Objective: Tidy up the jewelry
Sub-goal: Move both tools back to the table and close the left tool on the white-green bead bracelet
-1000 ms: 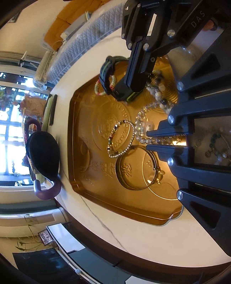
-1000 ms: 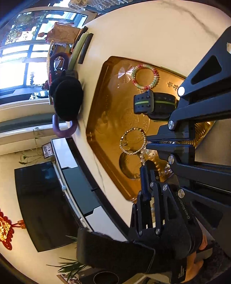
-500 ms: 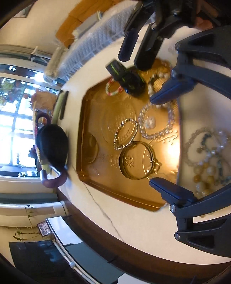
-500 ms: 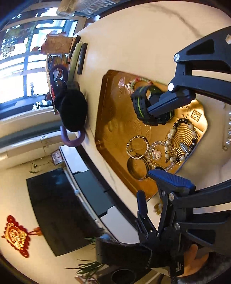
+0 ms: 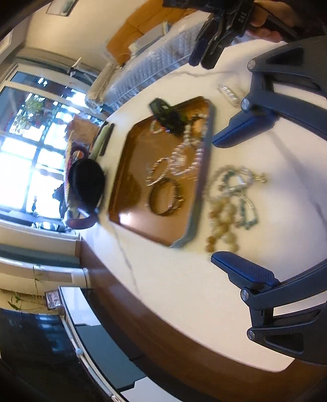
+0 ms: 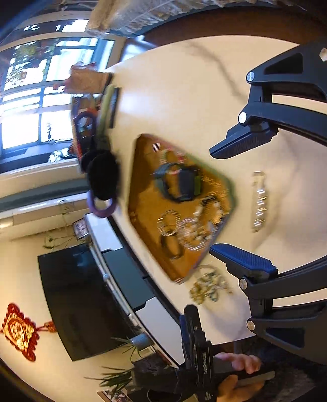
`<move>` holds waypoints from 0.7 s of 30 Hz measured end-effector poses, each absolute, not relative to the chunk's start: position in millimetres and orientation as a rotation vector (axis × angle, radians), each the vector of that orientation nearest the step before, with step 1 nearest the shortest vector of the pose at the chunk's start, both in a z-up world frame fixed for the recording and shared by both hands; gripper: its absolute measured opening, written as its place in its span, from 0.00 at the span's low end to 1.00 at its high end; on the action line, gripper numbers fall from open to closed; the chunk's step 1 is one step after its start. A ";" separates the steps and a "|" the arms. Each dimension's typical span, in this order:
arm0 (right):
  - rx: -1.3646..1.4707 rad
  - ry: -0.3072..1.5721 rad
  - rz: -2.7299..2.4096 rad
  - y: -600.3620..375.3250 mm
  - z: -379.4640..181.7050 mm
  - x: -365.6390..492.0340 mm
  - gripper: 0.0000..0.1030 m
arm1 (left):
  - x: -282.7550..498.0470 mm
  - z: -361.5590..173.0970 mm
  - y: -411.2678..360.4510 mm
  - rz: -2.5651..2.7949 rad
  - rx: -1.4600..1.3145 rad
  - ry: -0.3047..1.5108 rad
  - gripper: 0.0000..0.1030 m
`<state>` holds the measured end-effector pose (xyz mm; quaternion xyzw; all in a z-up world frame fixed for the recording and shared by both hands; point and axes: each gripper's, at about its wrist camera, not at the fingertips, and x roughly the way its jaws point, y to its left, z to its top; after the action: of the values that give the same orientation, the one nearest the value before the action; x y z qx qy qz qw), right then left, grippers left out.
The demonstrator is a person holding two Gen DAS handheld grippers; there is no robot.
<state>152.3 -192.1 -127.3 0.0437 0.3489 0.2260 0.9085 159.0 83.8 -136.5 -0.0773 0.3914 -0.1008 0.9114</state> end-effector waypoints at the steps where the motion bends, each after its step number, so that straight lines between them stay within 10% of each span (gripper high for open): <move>1: 0.097 0.738 0.460 -193.2 -134.6 151.9 0.66 | 156.5 -140.5 80.1 -0.216 -0.149 0.810 0.77; 6: 0.044 0.796 0.456 -187.4 -148.2 150.5 0.57 | 156.9 -153.8 61.4 -0.300 -0.092 0.860 0.33; 10: 0.013 0.839 0.474 -180.0 -154.5 151.7 0.42 | 162.0 -160.1 52.6 -0.313 -0.075 0.888 0.30; 21: -0.002 0.852 0.477 -171.9 -159.8 166.0 0.45 | 168.2 -166.9 45.0 -0.297 -0.019 0.903 0.22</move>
<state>166.0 -171.9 -159.8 -0.0009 0.4091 0.2292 0.8832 168.2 45.0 -166.9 -0.0090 0.4347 -0.1428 0.8892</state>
